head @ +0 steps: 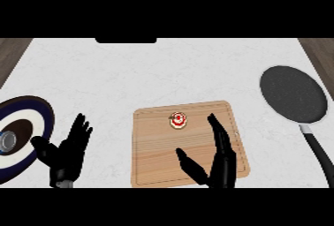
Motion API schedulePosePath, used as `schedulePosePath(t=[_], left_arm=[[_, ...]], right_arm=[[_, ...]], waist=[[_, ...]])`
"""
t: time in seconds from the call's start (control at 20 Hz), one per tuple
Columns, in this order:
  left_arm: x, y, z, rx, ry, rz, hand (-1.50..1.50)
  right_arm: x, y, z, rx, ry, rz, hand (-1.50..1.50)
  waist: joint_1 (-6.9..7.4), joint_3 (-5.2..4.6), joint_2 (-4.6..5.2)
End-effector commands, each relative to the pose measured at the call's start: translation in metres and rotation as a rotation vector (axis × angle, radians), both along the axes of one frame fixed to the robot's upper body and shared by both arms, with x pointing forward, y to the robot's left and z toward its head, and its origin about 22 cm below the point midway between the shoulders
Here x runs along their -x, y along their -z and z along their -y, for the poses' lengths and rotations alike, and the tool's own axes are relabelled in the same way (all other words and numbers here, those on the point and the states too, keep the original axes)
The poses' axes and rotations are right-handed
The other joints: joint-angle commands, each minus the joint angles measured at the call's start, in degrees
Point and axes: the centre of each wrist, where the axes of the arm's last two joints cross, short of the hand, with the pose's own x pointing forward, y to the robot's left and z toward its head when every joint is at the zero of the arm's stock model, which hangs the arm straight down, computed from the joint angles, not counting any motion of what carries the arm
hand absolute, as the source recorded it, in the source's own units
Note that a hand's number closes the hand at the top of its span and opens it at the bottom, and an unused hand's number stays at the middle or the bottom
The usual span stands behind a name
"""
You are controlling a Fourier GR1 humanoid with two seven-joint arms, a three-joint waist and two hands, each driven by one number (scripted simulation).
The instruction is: Pick the cupcake from the cutting board and place it in the pan
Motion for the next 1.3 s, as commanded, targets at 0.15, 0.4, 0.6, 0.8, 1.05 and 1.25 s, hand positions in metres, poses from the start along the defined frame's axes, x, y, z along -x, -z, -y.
schedulePosePath(t=[0.15,0.4,0.6,0.8,1.05,1.25], left_arm=[[-0.003,0.001,0.007,0.015,-0.004,-0.011,0.00],[-0.003,0.003,-0.006,-0.007,0.003,-0.021,0.00],[-0.008,-0.002,0.004,0.018,0.023,0.011,0.00],[-0.004,0.005,0.012,0.005,0.036,-0.012,0.00],[0.003,0.004,0.000,0.019,0.031,0.008,0.00],[-0.007,-0.001,-0.002,0.004,0.023,-0.013,0.00]], right_arm=[[-0.018,-0.014,-0.009,0.110,0.144,-0.073,-1.50],[-0.065,-0.059,-0.020,0.198,0.198,-0.242,-1.50],[-0.086,-0.065,-0.022,0.362,0.160,-0.567,-1.50],[-0.101,-0.090,-0.040,0.495,0.140,-0.747,-1.50],[-0.130,-0.126,-0.055,0.498,0.104,-0.790,-1.50],[-0.150,-0.118,-0.047,0.562,0.095,-0.925,-1.50]], waist=[[-0.30,-0.04,-0.09],[0.95,0.03,0.07],[1.71,0.05,0.27],[1.91,0.12,0.21],[1.53,0.29,0.23],[1.40,0.28,0.34]])
